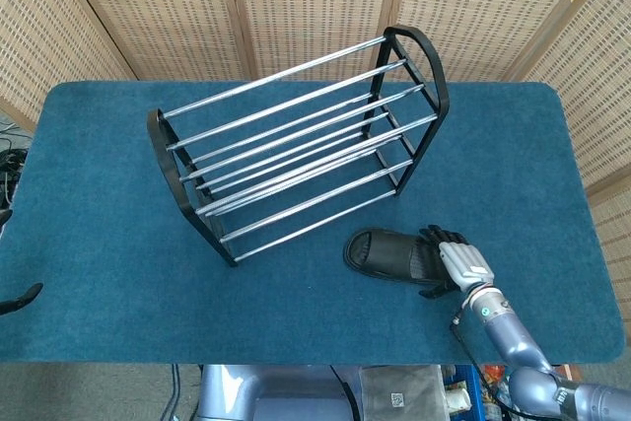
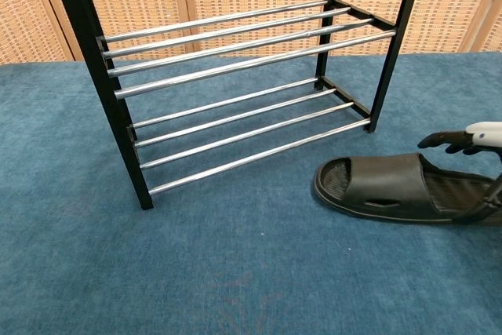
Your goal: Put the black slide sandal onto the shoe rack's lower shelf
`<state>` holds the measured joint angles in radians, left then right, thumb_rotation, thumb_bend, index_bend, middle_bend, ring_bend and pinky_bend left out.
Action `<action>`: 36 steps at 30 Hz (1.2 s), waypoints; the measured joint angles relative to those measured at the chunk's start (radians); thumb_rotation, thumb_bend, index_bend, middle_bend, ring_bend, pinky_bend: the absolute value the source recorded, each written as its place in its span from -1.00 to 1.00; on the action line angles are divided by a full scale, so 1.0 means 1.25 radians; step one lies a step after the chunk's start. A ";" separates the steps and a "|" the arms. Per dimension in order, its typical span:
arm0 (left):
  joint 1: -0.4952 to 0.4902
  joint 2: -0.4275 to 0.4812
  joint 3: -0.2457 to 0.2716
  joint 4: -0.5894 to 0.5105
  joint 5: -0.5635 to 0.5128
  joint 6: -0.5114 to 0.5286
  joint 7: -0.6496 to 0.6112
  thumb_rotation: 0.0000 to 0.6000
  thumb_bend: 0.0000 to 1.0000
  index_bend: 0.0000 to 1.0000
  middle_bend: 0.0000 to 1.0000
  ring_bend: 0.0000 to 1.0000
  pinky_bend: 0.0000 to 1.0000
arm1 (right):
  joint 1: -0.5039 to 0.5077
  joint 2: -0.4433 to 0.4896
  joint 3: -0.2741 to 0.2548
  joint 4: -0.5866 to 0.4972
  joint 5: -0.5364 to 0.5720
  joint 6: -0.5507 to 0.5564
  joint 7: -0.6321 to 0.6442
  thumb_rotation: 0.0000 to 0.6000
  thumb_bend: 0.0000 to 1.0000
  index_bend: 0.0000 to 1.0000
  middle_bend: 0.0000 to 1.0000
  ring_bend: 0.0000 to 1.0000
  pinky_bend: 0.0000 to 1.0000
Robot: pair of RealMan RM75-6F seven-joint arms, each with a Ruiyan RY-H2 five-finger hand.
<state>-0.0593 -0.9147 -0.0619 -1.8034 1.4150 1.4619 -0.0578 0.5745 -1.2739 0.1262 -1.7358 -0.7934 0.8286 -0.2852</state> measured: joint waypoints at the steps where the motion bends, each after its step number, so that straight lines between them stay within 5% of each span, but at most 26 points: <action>1: 0.000 0.000 0.000 0.001 -0.001 -0.001 -0.001 1.00 -0.58 -1.00 -1.00 -1.00 -1.00 | 0.009 -0.007 -0.003 0.001 0.016 0.002 -0.011 1.00 -1.00 -1.00 -1.00 -1.00 -1.00; 28: -0.008 -0.007 0.000 -0.007 -0.013 -0.013 0.026 1.00 -0.58 -1.00 -1.00 -1.00 -1.00 | 0.055 -0.079 -0.050 0.149 0.074 -0.009 -0.039 1.00 -1.00 -1.00 -0.99 -1.00 -1.00; 32: -0.010 -0.008 -0.001 -0.007 -0.016 -0.016 0.028 1.00 -0.58 -1.00 -1.00 -1.00 -1.00 | 0.060 -0.076 -0.050 0.165 0.085 -0.032 -0.028 1.00 -1.00 -0.72 -0.63 -0.81 -0.87; 36: -0.012 -0.009 -0.001 -0.008 -0.018 -0.018 0.033 1.00 -0.58 -1.00 -1.00 -1.00 -1.00 | 0.062 -0.074 -0.052 0.181 0.080 -0.044 -0.017 1.00 -0.86 -0.08 -0.03 -0.23 -0.21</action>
<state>-0.0741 -0.9259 -0.0637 -1.8129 1.3928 1.4391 -0.0171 0.6519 -1.3665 0.0611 -1.5095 -0.6932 0.7740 -0.3065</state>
